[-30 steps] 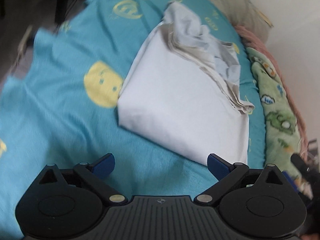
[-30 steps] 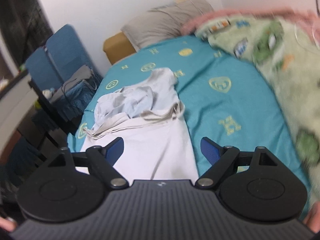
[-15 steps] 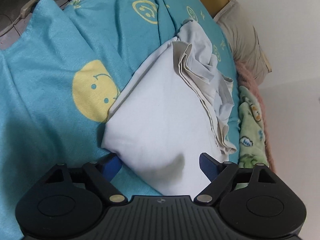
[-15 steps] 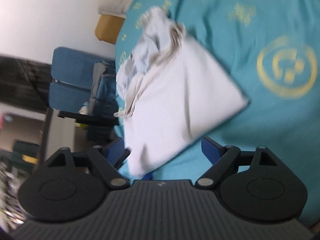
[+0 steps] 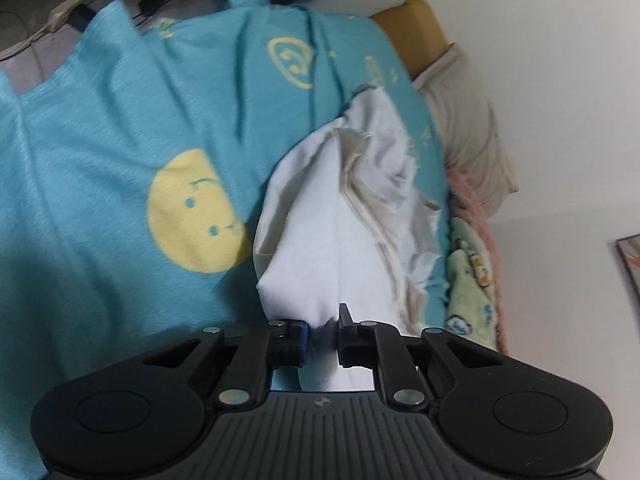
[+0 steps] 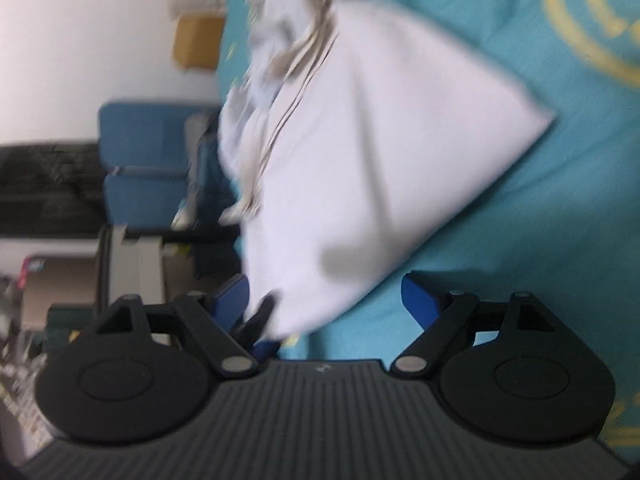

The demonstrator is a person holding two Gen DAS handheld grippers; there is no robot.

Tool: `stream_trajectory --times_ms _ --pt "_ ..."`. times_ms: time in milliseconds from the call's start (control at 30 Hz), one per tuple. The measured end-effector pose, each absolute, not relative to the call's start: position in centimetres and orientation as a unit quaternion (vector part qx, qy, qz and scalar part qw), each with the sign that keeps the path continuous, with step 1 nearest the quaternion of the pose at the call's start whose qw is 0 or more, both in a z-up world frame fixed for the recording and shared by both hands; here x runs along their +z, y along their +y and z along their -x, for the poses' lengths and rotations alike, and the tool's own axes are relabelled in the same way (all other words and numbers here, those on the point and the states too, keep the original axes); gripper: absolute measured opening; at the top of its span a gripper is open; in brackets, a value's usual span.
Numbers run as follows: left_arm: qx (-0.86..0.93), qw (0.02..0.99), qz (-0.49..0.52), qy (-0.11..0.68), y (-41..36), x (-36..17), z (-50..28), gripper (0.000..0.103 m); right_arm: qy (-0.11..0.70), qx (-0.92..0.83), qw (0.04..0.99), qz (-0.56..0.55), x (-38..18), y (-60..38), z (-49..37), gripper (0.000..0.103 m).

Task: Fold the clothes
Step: 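Grasp the edge of the folded white shirt with the left gripper while the right gripper grasps it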

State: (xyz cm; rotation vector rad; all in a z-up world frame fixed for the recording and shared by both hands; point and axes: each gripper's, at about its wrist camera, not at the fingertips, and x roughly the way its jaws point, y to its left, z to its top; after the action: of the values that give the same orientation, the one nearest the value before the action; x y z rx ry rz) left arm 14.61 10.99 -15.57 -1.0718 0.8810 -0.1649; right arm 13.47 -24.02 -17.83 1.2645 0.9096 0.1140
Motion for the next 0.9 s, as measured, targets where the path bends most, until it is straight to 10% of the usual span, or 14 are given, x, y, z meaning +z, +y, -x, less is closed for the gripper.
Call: stream_trajectory --times_ms 300,367,633,900 --pt "-0.085 0.725 0.539 0.421 12.0 -17.1 -14.3 0.021 0.362 -0.029 0.76 -0.539 -16.1 -26.3 -12.6 0.013" --pt "-0.093 0.71 0.54 0.443 11.5 -17.8 -14.8 0.048 0.352 -0.014 0.769 -0.533 -15.4 -26.1 -12.6 0.012" --pt "-0.198 0.64 0.521 0.529 5.8 -19.2 -15.4 0.082 0.319 0.025 0.787 -0.528 -13.3 -26.1 -12.4 0.009" --pt "-0.155 0.682 0.542 0.466 5.7 -19.2 -16.7 0.074 0.302 0.023 0.793 -0.53 -12.8 -26.7 -12.2 0.008"
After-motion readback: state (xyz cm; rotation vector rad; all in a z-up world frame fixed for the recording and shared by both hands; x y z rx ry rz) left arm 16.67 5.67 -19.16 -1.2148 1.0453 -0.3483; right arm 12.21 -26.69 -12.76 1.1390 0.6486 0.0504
